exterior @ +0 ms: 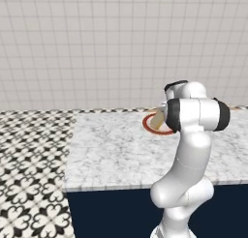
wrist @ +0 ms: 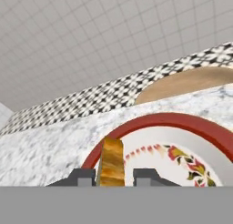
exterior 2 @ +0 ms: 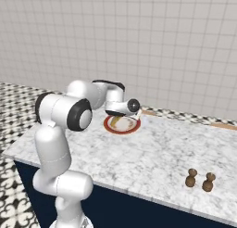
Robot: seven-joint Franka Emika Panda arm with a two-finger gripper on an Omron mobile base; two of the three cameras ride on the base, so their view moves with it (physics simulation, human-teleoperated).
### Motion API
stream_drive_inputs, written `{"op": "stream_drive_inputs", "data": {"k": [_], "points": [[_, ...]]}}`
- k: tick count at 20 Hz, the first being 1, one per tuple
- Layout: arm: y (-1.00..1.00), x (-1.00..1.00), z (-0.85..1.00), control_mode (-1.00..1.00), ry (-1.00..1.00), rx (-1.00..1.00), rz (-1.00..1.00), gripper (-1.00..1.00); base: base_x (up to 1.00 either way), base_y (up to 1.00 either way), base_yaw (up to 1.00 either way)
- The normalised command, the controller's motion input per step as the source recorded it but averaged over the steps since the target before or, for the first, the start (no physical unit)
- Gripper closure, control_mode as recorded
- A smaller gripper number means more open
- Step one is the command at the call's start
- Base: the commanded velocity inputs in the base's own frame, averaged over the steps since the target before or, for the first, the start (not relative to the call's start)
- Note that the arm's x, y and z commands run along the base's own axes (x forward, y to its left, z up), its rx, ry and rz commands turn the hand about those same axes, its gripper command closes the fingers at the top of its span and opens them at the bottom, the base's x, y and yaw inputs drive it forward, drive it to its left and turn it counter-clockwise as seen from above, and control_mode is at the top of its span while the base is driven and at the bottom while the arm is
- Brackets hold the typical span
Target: Start the toaster. Once the lever pops up, take the bread to the plate on the dining counter.
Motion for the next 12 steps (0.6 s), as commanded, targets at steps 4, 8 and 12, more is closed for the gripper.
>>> {"op": "stream_drive_inputs", "data": {"k": [4, 8, 12], "points": [[-0.10, 0.00, -0.02, -1.00, 0.01, -0.07, -0.02, -1.00, 0.00, 0.00, 0.00], [-0.37, 0.00, 0.00, -1.00, 0.08, -0.04, -0.07, -1.00, 0.00, 0.00, 0.00], [-0.49, -0.01, 0.07, -1.00, 0.04, -0.09, -0.07, -1.00, 0.00, 0.00, 0.00]]}}
